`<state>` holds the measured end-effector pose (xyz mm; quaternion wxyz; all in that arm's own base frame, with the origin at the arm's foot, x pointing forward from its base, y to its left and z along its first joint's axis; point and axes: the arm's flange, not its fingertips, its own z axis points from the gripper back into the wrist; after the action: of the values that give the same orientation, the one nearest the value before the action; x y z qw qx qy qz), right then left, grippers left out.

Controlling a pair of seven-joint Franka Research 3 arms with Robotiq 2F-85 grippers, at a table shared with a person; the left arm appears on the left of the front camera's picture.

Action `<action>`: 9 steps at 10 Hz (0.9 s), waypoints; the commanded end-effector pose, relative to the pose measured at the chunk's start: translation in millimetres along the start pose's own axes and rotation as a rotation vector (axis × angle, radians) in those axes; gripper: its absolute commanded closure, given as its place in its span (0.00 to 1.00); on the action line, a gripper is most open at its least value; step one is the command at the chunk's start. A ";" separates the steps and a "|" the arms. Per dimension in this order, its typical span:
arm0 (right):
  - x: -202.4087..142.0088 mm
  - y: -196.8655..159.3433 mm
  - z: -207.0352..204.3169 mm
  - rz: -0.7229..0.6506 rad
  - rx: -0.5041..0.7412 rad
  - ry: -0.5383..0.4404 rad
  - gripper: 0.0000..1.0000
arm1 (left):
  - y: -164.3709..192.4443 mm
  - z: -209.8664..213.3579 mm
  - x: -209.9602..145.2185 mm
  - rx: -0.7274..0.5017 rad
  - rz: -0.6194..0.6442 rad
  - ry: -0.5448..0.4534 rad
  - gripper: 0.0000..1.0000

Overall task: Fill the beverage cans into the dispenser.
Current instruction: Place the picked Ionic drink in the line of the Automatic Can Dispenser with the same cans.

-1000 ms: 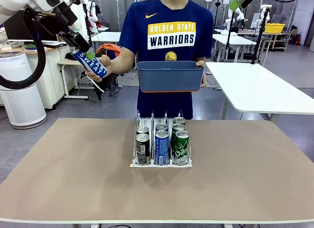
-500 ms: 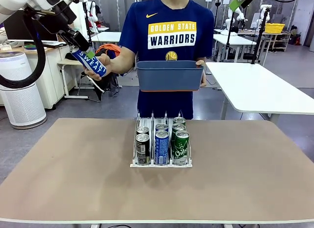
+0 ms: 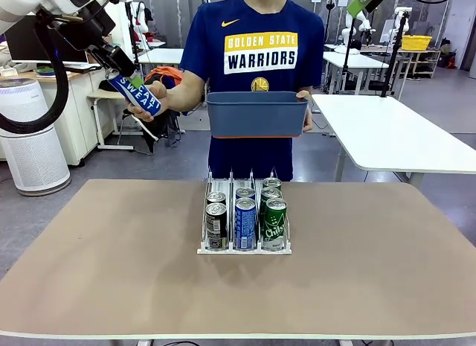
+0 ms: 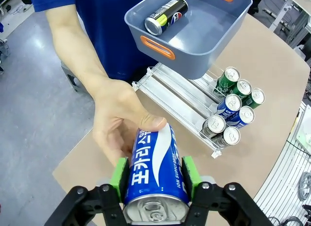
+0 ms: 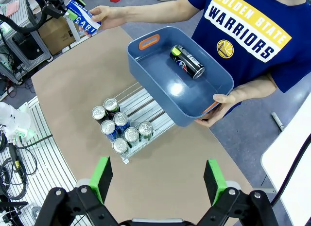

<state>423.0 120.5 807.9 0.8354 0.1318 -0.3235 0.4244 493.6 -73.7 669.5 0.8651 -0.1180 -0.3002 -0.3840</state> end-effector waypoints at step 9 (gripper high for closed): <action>-0.3 0.3 0.2 0.000 0.002 -0.001 0.00 | 1.0 -3.0 -0.7 -0.004 0.001 0.005 0.43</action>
<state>423.0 120.5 807.9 0.8354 0.1318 -0.3235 0.4244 495.5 -74.1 666.2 0.8660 -0.1191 -0.2965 -0.3846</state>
